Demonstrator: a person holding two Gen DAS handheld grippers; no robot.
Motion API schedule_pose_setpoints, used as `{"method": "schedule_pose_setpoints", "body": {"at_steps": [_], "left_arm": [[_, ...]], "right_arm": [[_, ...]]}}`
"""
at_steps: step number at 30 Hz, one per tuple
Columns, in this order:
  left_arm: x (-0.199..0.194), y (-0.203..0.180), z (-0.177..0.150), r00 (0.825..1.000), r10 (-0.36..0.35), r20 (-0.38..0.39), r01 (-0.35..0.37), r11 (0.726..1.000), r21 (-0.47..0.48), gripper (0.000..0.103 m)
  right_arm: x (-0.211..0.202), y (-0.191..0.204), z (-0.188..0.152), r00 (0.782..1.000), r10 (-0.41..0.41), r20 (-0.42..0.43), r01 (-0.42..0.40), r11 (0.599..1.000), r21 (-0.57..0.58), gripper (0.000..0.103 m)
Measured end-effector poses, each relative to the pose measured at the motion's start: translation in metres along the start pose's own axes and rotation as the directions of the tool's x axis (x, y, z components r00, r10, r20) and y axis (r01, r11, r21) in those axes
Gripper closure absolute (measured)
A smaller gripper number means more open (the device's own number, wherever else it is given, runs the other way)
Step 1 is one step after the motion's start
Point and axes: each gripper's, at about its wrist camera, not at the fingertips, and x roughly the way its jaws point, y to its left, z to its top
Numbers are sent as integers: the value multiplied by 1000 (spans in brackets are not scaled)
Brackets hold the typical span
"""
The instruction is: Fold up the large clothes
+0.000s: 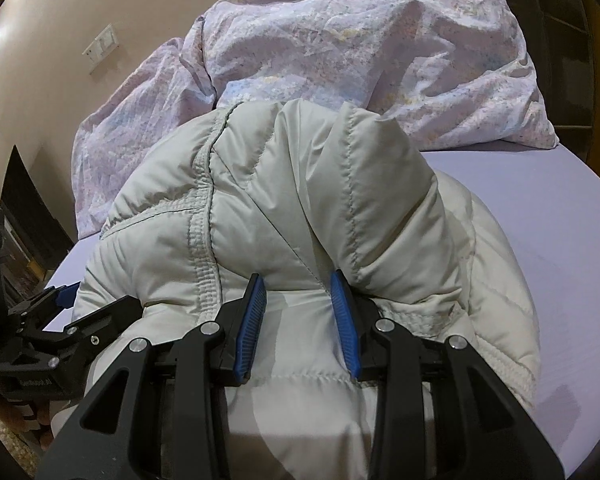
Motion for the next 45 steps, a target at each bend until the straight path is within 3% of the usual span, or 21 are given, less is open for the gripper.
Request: {"method": "schedule_pose_setpoints", "body": {"at_steps": [6, 9, 15, 21, 31, 37, 45], "left_arm": [[-15, 16, 11, 998, -58, -28, 56, 998, -41, 2], [-26, 25, 22, 1000, 0, 23, 1, 999, -35, 2], [-19, 38, 46, 997, 53, 49, -51, 997, -50, 2], [3, 29, 54, 997, 56, 44, -55, 998, -34, 2], [29, 17, 51, 1000, 15, 15, -14, 999, -53, 2], [32, 11, 42, 998, 45, 54, -43, 998, -42, 2], [37, 13, 38, 997, 32, 64, -28, 998, -52, 2]], "right_arm": [[-23, 16, 16, 999, -48, -13, 48, 998, -27, 66], [-35, 15, 29, 998, -55, 42, 56, 998, -18, 66], [-36, 9, 56, 987, -107, 116, 107, 994, 2, 66], [0, -5, 56, 979, -200, 35, 200, 979, -22, 67], [23, -37, 46, 994, -108, -4, 109, 993, 48, 67], [29, -39, 42, 995, -95, 4, 94, 994, 48, 67], [33, -43, 40, 997, -78, 4, 78, 995, 62, 67]]}}
